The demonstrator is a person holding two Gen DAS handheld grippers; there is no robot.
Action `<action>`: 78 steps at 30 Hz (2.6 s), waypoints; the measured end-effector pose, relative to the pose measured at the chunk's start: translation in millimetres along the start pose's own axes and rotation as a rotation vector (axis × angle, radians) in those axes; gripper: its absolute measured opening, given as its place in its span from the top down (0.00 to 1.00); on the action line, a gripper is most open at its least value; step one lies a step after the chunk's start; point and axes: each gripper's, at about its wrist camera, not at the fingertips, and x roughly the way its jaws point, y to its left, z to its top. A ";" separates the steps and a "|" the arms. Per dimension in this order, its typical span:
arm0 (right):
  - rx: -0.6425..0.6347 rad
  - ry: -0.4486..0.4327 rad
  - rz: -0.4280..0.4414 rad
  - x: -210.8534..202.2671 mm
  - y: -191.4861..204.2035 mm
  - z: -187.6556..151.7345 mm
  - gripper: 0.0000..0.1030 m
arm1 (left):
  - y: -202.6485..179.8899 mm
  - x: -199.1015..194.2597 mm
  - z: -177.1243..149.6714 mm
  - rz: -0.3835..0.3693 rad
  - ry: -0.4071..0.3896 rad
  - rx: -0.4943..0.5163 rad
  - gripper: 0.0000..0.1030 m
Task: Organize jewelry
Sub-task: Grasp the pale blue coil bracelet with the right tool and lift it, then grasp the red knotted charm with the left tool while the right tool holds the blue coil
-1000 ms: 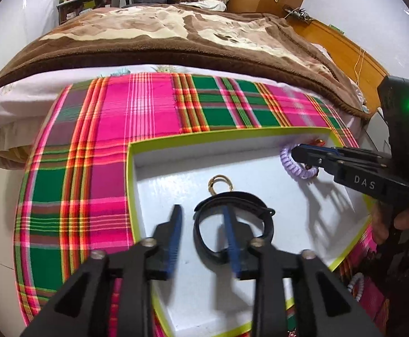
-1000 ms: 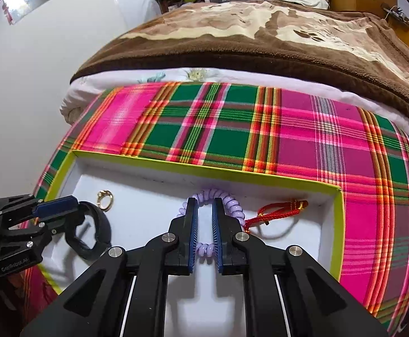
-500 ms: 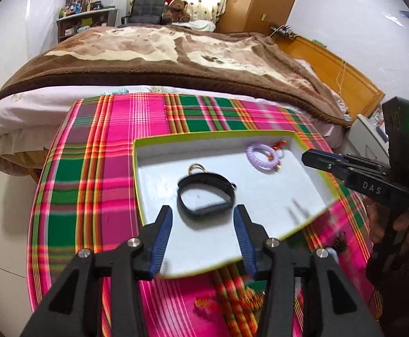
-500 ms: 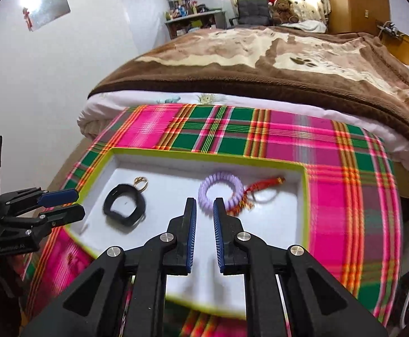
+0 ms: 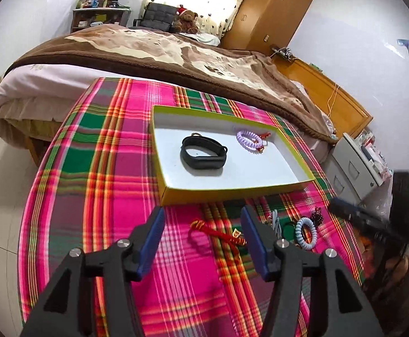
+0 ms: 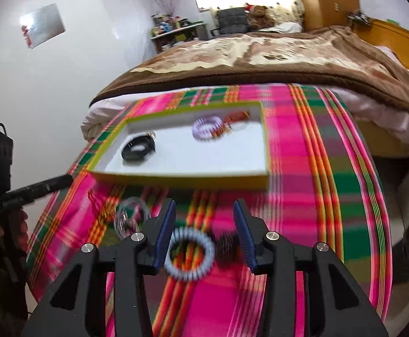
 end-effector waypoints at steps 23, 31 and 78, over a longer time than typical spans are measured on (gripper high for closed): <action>0.069 0.080 -0.189 27.8 18.1 -38.7 0.58 | 7.3 -4.3 -30.1 0.018 0.054 0.014 0.43; 0.071 0.063 -0.198 23.2 15.9 -39.4 0.90 | -4.3 1.1 -29.3 0.025 0.068 0.047 0.43; 0.065 -0.065 -0.054 -14.6 19.7 -41.1 0.91 | -45.3 6.6 -39.0 0.211 0.093 0.256 0.43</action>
